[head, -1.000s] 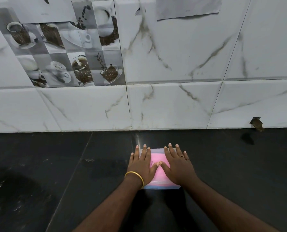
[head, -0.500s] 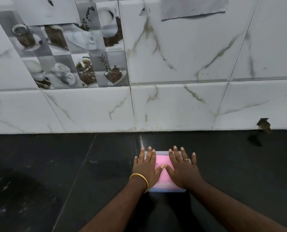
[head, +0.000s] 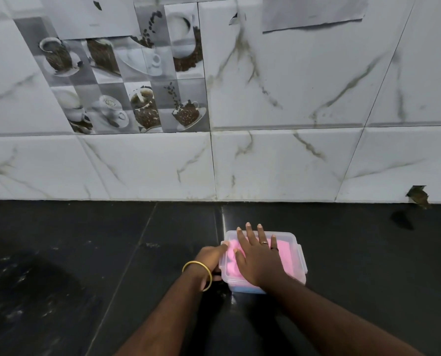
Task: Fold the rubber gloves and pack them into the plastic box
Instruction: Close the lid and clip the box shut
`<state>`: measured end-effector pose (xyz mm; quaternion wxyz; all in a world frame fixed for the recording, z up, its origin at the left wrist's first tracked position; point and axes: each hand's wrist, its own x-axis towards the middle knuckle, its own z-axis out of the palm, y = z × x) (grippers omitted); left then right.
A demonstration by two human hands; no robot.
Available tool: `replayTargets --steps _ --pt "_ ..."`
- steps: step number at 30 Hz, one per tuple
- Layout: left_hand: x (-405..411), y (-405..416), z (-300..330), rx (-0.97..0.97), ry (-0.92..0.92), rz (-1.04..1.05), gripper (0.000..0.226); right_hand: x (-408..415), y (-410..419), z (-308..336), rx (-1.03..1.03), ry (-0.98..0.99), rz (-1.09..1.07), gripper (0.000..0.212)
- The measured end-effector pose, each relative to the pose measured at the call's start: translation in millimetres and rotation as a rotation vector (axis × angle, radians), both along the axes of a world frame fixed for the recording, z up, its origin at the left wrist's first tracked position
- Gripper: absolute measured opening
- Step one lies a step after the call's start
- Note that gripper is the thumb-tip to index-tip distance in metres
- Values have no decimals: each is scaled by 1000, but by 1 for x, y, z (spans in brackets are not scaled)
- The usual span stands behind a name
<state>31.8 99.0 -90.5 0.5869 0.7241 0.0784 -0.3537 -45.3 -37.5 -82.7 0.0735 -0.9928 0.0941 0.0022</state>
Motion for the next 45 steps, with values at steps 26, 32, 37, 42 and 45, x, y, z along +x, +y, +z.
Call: replayTargets --steps 26,32,37,42,45 --pt "-30 -20 18 289 -492 -69 44 2 -2 -10 -10 -42 -35 63" --pt "-37 -27 23 356 -579 -80 35 3 -2 -11 -6 -40 -36 63" --pt "-39 -31 25 361 -576 -67 35 3 -2 -12 -1 -30 -38 63" --pt "-38 -31 22 365 -595 -62 34 2 -2 -10 3 -29 -33 62" --pt "-37 -32 18 483 -597 -156 49 1 -5 -7 32 -6 -19 62"
